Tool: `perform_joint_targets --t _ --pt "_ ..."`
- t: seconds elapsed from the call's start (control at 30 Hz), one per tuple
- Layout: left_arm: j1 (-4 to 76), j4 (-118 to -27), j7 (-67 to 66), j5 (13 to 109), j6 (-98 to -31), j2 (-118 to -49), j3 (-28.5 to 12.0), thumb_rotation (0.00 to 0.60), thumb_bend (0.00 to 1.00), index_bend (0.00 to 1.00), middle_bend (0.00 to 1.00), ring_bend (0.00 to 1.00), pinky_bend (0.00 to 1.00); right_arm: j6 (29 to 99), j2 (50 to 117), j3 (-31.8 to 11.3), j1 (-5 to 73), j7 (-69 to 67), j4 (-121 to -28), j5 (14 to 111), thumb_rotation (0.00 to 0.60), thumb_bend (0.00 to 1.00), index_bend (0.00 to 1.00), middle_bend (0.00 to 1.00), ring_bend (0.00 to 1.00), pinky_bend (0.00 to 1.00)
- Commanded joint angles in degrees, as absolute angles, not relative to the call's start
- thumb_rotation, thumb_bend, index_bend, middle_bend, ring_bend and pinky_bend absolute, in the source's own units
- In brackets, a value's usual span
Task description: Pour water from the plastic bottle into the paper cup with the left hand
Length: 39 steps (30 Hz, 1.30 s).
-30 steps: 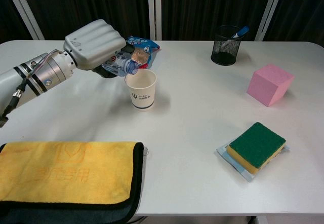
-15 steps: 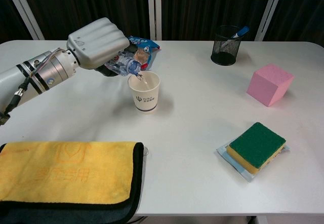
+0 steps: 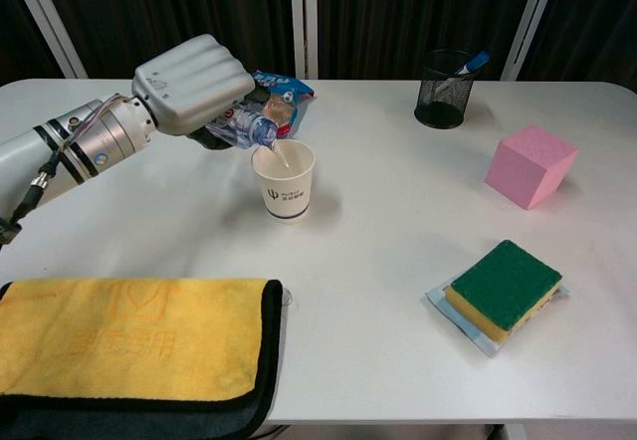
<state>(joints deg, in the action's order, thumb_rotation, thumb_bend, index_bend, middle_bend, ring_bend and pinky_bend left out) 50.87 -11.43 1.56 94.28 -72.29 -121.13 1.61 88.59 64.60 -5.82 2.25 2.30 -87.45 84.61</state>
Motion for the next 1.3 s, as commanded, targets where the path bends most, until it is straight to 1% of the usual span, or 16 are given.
perform_joint_targets --t 0.03,0.33,0.67,0.83,0.9,1.07,1.17,1.3 --pt "50.74 -11.55 2.04 93.91 -72.17 -121.16 1.41 0.600 0.38 0.73 0.72 0.62 0.64 88.51 64.60 -5.80 2.27 2.28 -87.44 84.59 0.504 0.20 0.00 0.00 0.00 0.00" --pt "50.30 -12.96 6.39 91.86 -71.73 -121.48 -0.18 0.600 0.38 0.73 0.72 0.62 0.64 88.37 64.69 -5.81 2.32 2.34 -87.39 84.47 0.503 0.20 0.00 0.00 0.00 0.00" --pt "49.84 -16.95 15.43 88.66 -71.79 -121.31 -3.27 0.600 0.38 0.73 0.72 0.62 0.64 87.91 64.79 -5.90 2.49 2.41 -87.27 84.05 0.504 0.20 0.00 0.00 0.00 0.00" --pt "47.12 -24.37 26.55 85.41 -73.99 -119.41 -6.47 0.600 0.38 0.73 0.72 0.62 0.64 87.88 64.70 -5.92 2.54 2.27 -87.39 84.12 0.502 0.20 0.00 0.00 0.00 0.00" --pt "45.45 -29.12 31.95 83.52 -73.64 -117.62 -8.01 0.600 0.38 0.73 0.72 0.62 0.64 87.85 64.62 -5.91 2.53 2.25 -87.39 84.07 0.503 0.20 0.00 0.00 0.00 0.00" --pt "40.93 -46.08 44.25 78.61 -70.34 -109.31 -11.37 0.600 0.38 0.73 0.72 0.62 0.64 87.62 64.66 -5.82 2.56 2.05 -87.35 84.01 0.504 0.20 0.00 0.00 0.00 0.00" --pt "38.30 -54.10 48.44 76.92 -69.31 -104.56 -12.21 0.600 0.38 0.73 0.72 0.62 0.64 87.41 64.81 -5.71 2.66 2.18 -87.31 84.10 0.503 0.20 0.00 0.00 0.00 0.00" --pt "35.25 -59.00 52.54 76.18 -68.96 -101.26 -11.91 0.600 0.38 0.73 0.72 0.62 0.64 87.21 64.87 -5.62 2.85 2.46 -87.65 84.32 0.503 0.20 0.00 0.00 0.00 0.00"
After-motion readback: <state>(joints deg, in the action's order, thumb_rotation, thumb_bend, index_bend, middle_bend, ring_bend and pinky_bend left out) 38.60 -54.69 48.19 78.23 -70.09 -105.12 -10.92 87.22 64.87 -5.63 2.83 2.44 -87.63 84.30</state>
